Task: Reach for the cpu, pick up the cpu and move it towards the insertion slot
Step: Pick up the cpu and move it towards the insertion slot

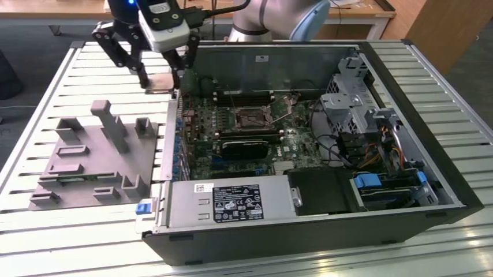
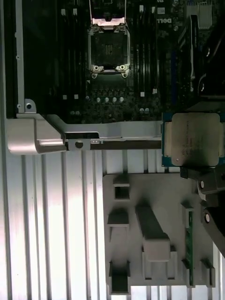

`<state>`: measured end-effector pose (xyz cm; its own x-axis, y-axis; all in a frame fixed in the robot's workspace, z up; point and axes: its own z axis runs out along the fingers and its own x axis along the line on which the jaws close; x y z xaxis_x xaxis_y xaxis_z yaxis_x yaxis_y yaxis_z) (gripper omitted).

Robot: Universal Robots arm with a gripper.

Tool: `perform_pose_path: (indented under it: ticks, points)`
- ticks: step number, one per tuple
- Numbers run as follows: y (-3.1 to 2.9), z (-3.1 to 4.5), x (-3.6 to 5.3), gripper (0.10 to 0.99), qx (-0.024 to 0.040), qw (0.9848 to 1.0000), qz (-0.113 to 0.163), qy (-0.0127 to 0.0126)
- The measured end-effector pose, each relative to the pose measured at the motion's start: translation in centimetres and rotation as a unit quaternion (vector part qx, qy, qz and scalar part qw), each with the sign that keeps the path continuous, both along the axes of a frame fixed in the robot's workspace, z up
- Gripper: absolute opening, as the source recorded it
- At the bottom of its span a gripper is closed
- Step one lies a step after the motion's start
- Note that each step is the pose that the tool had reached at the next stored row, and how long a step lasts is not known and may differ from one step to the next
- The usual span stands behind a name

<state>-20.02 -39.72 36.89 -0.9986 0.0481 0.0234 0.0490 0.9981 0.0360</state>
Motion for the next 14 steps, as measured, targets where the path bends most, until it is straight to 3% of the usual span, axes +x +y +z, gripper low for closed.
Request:
perform_pose_path:
  ticks: [7, 14]
  points:
    - [0.33, -0.22, 2.60, 0.545, -0.0001, 1.0000, 0.000, 0.0000]
    - [1.24, -0.40, 4.15, 0.545, -0.0001, 1.0000, 0.000, 0.0001]
